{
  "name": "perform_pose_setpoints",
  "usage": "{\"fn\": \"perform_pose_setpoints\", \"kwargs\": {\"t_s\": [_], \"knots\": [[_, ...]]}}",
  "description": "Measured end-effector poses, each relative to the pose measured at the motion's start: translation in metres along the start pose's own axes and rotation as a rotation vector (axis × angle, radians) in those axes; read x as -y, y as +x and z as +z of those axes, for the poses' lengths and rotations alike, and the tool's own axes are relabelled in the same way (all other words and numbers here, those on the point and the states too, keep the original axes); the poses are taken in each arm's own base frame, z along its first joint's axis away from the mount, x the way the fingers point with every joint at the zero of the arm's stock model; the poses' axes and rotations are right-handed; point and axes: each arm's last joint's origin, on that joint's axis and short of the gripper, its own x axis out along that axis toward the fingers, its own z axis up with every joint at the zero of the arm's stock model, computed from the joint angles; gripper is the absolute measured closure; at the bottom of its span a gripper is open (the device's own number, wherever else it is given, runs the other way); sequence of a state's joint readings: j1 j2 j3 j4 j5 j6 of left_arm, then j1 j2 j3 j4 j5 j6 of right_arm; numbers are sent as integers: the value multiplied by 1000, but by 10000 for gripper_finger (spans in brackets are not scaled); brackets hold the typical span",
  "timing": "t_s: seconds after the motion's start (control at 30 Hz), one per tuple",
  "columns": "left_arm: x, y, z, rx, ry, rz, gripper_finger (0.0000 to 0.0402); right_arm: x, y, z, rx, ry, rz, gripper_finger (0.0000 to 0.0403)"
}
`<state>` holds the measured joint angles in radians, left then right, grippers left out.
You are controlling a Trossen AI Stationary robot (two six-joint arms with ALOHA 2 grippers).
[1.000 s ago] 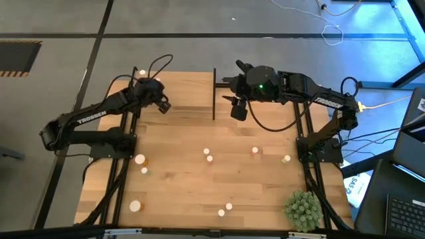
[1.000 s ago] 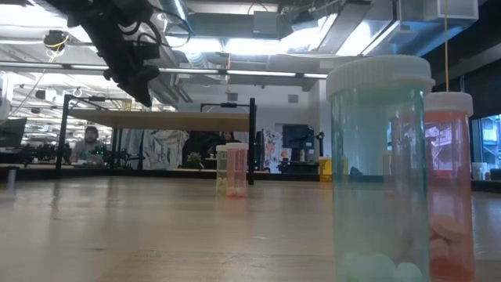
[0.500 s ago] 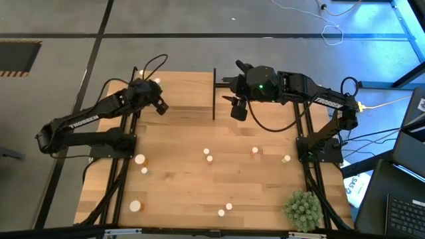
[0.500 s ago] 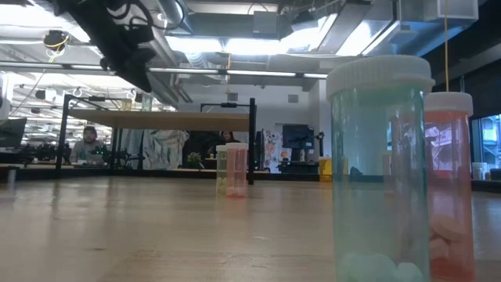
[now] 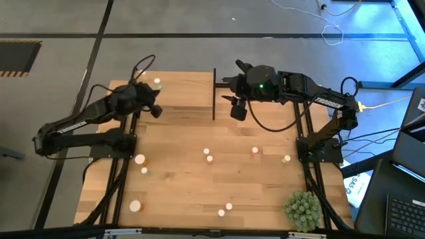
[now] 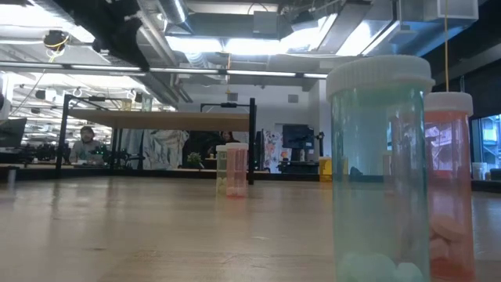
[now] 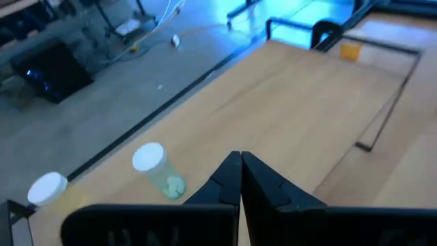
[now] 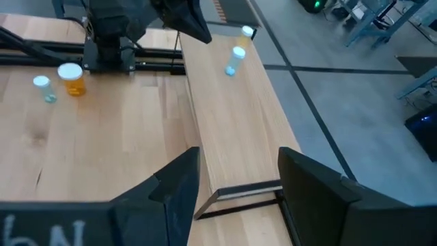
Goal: Pick and place medicine bottles onto shelf by color
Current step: Put the top right small blue pill on the shelf
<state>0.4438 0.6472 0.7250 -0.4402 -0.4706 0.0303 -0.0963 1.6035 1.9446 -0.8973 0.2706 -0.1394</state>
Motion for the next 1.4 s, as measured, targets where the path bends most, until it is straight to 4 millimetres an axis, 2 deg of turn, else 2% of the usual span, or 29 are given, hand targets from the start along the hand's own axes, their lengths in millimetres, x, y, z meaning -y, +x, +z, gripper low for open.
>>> {"fn": "perform_pose_setpoints", "kwargs": {"t_s": [0.2,0.33,0.63,0.83,1.03,1.27,1.4], "knots": [[-3,-19,2,80,-27,-65,402,-3,5,5,54,8,60,244],[-7,-33,6,130,-67,-113,401,-8,19,6,58,-21,100,285],[-25,-69,42,80,-55,-150,401,-21,62,12,130,-81,169,392],[-33,-82,57,-38,-41,-142,402,-33,94,16,226,-86,255,392],[-36,-86,58,-158,-40,-135,402,-47,137,13,287,-85,302,396],[-34,-85,55,-218,-39,-165,401,-59,203,-9,289,-68,286,399],[-30,-79,51,-302,-16,-156,402,-56,226,-20,277,-7,274,398]]}}
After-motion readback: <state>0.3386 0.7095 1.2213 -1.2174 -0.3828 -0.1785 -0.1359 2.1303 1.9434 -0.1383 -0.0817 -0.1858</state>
